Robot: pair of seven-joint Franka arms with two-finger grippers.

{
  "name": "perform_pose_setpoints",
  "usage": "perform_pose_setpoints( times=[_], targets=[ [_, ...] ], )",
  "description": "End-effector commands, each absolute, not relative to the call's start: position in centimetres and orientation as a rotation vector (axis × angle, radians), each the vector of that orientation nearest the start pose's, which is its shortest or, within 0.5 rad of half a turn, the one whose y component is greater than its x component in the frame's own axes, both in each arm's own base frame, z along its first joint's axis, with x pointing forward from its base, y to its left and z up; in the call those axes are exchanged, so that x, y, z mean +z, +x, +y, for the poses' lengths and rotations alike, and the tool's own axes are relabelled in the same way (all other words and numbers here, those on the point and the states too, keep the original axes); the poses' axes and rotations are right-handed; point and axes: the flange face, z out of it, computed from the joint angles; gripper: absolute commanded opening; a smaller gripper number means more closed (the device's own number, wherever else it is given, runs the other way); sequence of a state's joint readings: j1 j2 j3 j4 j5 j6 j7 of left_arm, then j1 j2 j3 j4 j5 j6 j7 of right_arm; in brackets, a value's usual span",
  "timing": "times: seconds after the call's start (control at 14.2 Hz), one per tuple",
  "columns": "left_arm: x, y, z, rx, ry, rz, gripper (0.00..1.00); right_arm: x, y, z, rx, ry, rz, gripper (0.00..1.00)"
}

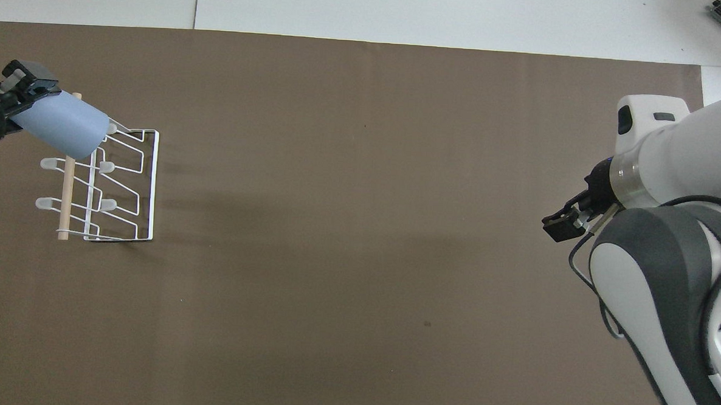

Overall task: Hang cup on cup holder
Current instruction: 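Lower the cup onto the rack hook with the left gripper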

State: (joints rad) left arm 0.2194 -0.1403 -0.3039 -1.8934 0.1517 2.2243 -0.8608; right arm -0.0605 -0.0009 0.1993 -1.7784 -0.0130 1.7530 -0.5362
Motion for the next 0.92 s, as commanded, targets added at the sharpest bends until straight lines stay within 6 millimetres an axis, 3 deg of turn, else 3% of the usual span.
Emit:
perform_pose_setpoints(
  times=[0.0,0.28,0.42,0.64,0.85],
  targets=[
    [58.6,57.6,-4.5,-0.822,-2.863,-0.983,0.0,56.3,55.2,8.0,0.121,-3.175,-0.592,1.0],
    [56.6,58.9,-4.2,-0.83,-2.847,-0.925,0.0,57.9,54.8,7.8,0.194,-3.213,-0.176,1.0],
    [55.2,59.4,-4.3,-0.808,-2.848,-0.921,0.0,59.2,54.9,5.8,0.199,-3.172,-0.051,1.0],
    [53.2,60.4,-5.0,-0.851,-2.776,-0.895,0.0,60.4,54.6,4.7,0.224,-3.141,0.052,1.0],
    [52.4,60.7,-5.2,-0.851,-2.778,-0.904,0.0,60.0,54.9,1.8,0.18,-3.11,0.147,1.0]
  ],
)
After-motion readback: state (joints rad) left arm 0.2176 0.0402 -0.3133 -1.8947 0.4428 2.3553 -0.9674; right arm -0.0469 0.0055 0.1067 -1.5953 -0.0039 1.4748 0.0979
